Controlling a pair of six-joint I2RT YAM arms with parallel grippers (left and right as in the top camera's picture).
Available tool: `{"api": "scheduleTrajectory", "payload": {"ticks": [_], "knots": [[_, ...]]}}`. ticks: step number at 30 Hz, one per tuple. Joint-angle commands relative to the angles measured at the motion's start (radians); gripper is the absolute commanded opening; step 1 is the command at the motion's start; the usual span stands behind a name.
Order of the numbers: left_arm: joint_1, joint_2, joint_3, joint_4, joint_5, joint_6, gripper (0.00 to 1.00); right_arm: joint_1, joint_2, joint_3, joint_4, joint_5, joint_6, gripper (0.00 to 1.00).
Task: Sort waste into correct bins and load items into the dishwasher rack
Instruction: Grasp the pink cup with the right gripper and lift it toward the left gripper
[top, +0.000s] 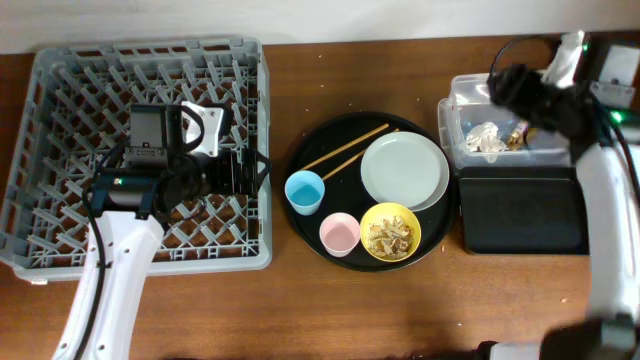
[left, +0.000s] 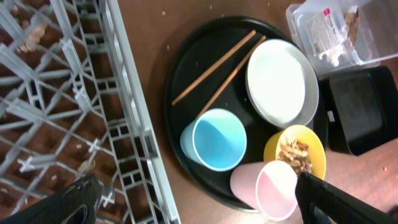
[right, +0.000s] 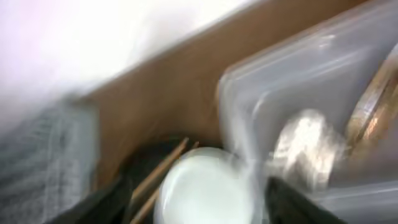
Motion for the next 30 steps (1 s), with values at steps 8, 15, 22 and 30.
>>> {"api": "scheduleTrajectory", "payload": {"ticks": [8, 15, 22, 30], "knots": [[0.001, 0.003, 0.019, 0.001, 0.010, -0.002, 0.99, 0.689, -0.066, -0.206, -0.354, 0.295, -0.094, 0.46], [0.001, 0.003, 0.019, 0.001, 0.010, -0.002, 0.99, 0.782, 0.015, -0.478, -0.018, 0.263, -0.111, 0.36], [0.001, 0.003, 0.019, 0.002, 0.011, -0.002, 0.99, 0.781, 0.024, -0.396, -0.062, 0.234, -0.111, 0.04], [0.254, 0.005, 0.051, 0.203, 0.726, -0.230, 0.99, 0.632, -0.016, 0.109, -0.264, -0.245, -0.417, 0.04]]}}
